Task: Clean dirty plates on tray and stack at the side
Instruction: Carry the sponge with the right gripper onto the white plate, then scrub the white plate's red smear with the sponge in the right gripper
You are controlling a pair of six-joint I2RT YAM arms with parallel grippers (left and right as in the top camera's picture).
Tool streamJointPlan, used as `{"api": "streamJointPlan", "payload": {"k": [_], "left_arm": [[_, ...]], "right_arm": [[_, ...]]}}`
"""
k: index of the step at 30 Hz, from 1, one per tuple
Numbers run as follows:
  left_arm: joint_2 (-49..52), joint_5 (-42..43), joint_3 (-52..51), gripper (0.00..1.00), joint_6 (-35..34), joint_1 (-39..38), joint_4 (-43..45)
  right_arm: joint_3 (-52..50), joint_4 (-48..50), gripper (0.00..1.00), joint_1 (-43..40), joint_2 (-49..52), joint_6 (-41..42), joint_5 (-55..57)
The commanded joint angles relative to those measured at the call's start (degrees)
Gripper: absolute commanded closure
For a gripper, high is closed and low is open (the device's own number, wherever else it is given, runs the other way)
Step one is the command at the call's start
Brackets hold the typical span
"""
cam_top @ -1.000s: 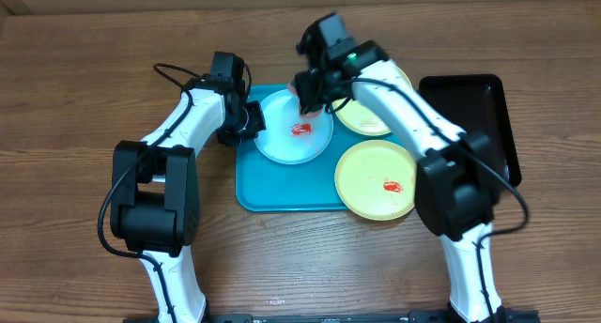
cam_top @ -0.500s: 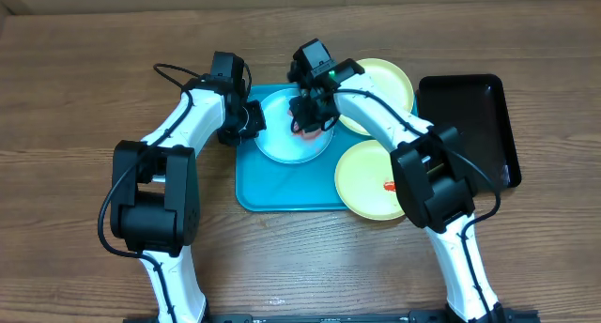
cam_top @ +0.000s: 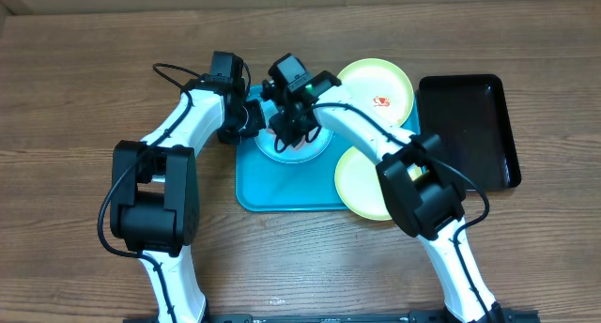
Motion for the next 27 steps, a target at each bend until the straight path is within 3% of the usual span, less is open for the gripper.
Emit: {"api": "streamJointPlan", "payload": {"k": [1, 10, 16, 22, 27], "left_arm": [[1.6, -0.8, -0.7, 0.96, -1.0, -0.7, 0.2], [1.6, -0.8, -0.7, 0.96, -1.0, -0.8, 0.2], [1.6, -0.8, -0.7, 0.96, -1.0, -0.8, 0.2], [1.6, -0.8, -0.7, 0.96, -1.6, -0.8, 0.3], [1.6, -0.8, -0.7, 0.96, -1.6, -0.8, 0.4]], "right_arm": [[1.6, -0.4, 0.96, -4.7, 1.1, 4.4, 4.5], [1.4, 4.5, 0.96, -6.3, 1.6, 24.2, 6.9], [1.4, 5.4, 0.96, -1.6, 3.1, 18.5, -3.0], [7.9, -8.0, 0.96, -2.0, 2.9, 14.3, -4.9], [8.9, -12.1, 0.96, -3.2, 3.0, 12.1, 2.6]]}}
